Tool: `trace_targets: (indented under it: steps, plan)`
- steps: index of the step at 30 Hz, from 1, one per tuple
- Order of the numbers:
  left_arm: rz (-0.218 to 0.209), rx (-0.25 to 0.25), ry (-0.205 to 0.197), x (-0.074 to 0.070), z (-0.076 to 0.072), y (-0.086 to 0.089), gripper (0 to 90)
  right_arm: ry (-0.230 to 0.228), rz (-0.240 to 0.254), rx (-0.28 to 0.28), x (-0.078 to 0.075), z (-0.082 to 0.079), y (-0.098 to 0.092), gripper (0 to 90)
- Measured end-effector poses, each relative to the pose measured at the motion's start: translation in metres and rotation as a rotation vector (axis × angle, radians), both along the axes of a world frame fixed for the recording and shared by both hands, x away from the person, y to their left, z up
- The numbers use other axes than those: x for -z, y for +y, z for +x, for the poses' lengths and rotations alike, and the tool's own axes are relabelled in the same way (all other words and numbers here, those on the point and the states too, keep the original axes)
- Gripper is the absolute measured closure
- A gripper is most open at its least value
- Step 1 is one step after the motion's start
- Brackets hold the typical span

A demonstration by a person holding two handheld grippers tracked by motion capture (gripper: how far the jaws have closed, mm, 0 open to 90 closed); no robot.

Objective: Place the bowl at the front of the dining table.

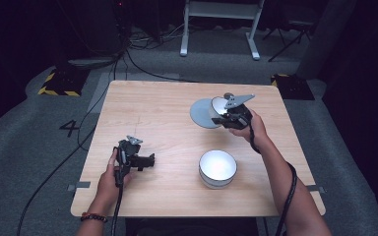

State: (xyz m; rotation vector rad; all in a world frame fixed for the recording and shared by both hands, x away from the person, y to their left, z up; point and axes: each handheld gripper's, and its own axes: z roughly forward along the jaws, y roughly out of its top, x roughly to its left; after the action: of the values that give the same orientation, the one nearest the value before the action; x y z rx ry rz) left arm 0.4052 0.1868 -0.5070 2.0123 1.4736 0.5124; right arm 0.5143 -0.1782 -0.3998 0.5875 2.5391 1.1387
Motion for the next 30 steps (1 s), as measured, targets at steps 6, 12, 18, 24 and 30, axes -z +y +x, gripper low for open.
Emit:
trace_targets:
  steps: [6,12,18,24,30]
  plan:
    - [0.001,-0.001,-0.002,0.000,0.000,0.000,0.0,0.018,-0.009,0.018,0.008,0.013,0.003,82.3]
    - [0.000,0.000,0.000,0.000,0.000,0.000,0.0,0.017,-0.033,0.038,0.015,0.028,0.011,82.3]
    - [0.001,0.000,0.000,0.000,0.000,0.000,0.0,0.032,-0.043,0.054,0.021,0.041,0.014,82.3]
    - [-0.001,-0.001,-0.001,0.000,0.000,0.000,0.0,0.035,-0.046,0.073,0.023,0.049,0.017,82.3]
    - [0.001,0.001,0.001,0.000,0.000,0.000,0.0,0.036,-0.070,0.083,0.026,0.059,0.021,82.3]
